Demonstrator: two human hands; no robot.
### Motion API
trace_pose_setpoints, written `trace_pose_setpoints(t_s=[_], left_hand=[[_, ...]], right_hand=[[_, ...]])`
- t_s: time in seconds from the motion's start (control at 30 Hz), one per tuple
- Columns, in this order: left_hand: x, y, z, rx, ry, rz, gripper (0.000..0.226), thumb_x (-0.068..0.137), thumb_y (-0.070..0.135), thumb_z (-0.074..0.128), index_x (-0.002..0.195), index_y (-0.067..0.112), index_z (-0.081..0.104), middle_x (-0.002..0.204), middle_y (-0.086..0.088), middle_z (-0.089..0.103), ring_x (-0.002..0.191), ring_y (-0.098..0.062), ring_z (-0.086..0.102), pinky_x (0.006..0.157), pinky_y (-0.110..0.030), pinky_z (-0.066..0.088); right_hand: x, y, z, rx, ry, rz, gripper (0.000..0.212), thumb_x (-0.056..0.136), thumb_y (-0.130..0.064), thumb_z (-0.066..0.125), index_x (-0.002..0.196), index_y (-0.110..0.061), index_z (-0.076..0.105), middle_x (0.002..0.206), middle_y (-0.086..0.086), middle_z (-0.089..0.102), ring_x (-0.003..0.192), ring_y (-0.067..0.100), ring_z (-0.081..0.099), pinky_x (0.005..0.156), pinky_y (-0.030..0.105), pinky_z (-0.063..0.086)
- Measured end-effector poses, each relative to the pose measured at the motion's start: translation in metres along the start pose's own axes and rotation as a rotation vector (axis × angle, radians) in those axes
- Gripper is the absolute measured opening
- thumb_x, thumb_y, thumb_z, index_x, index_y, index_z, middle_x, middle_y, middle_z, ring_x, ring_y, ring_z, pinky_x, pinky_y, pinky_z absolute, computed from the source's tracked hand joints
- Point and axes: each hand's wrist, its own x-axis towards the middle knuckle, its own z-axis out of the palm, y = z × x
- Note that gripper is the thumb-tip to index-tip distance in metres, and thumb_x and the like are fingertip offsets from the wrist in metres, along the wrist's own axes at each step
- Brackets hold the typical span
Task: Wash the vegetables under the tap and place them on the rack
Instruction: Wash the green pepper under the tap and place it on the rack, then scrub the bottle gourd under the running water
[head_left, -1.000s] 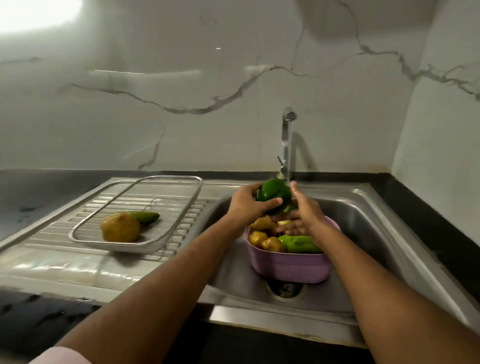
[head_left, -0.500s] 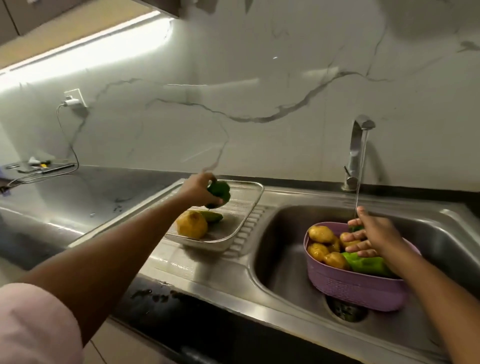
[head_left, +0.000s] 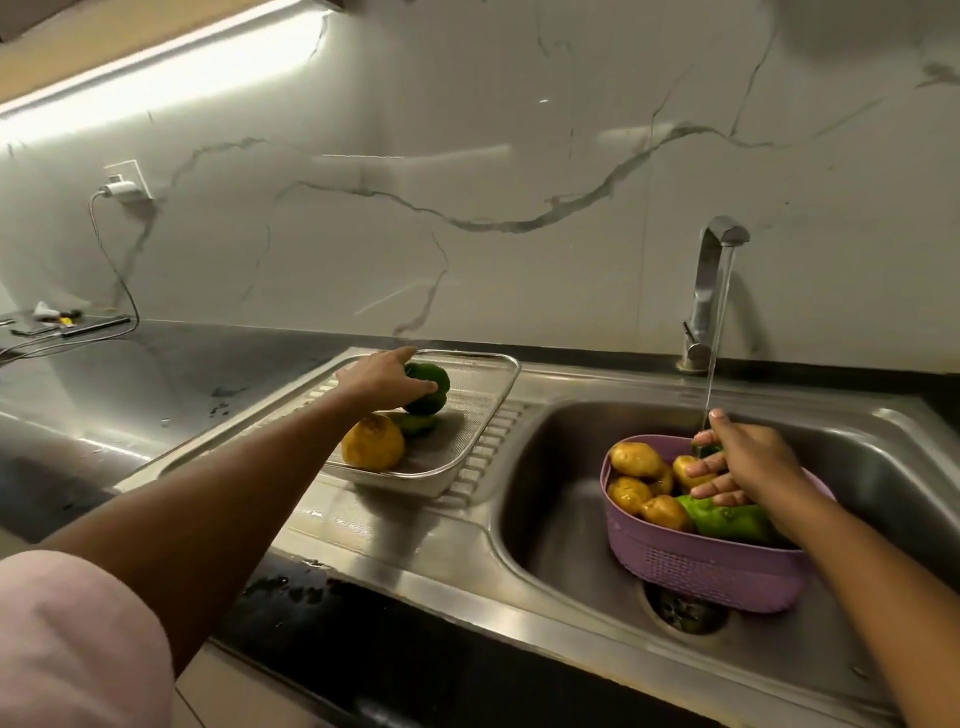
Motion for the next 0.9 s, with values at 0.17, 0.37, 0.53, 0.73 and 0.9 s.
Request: trace_pose_setpoints(t_s=[0.17,0.37,0.53,0.73,0.9], left_hand=[[-0.001,0.006,-0.001,0.021,-0.022,0.024,0.076,0.086,0.066,0.069,0.149,0.029,0.047,0.135,-0.002,0.064,0.121,-0.025,0.058,0.103,-0.050,0.050],[-0.006,0.012,0.002,-0.006,0.056,0.088,0.086,0.080,0.068,0.074,0.151,0.028,0.045,0.143,-0.002,0.059,0.126,-0.024,0.057,0.099,-0.047,0.053],[-0.006,0.017,0.003,-0.061,0.061,0.126,0.076,0.080,0.053,0.082,0.144,0.023,0.055,0.138,-0.006,0.061,0.120,-0.024,0.058,0.096,-0.036,0.054],[-0.009,0.013,0.004,-0.063,0.163,0.060,0.045,0.091,0.037,0.076,0.130,0.015,0.066,0.122,-0.009,0.069,0.105,-0.023,0.061,0.084,-0.033,0.052],[-0.016,0.009,0.005,0.044,0.184,0.088,0.060,0.091,0.044,0.074,0.144,0.023,0.056,0.140,-0.007,0.061,0.123,-0.026,0.057,0.090,-0.038,0.050]], right_hand=[[-0.002,-0.002,0.000,-0.011,-0.001,0.000,0.049,0.110,-0.048,0.037,0.107,-0.009,0.067,0.087,0.017,0.076,0.072,0.038,0.075,0.055,0.033,0.055],[-0.002,0.000,-0.001,-0.022,-0.003,-0.027,0.045,0.110,-0.046,0.039,0.109,-0.010,0.067,0.088,0.016,0.076,0.072,0.037,0.075,0.059,0.037,0.056],[-0.002,0.000,0.000,-0.033,-0.003,-0.034,0.043,0.110,-0.044,0.039,0.107,-0.011,0.066,0.088,0.016,0.076,0.071,0.037,0.075,0.058,0.036,0.056],[-0.003,-0.001,-0.001,-0.045,0.003,-0.046,0.042,0.110,-0.043,0.040,0.107,-0.011,0.066,0.088,0.015,0.076,0.070,0.035,0.075,0.056,0.034,0.056],[-0.004,-0.001,0.000,-0.063,-0.006,-0.051,0.040,0.110,-0.042,0.040,0.109,-0.011,0.066,0.089,0.015,0.075,0.069,0.035,0.075,0.054,0.033,0.055]])
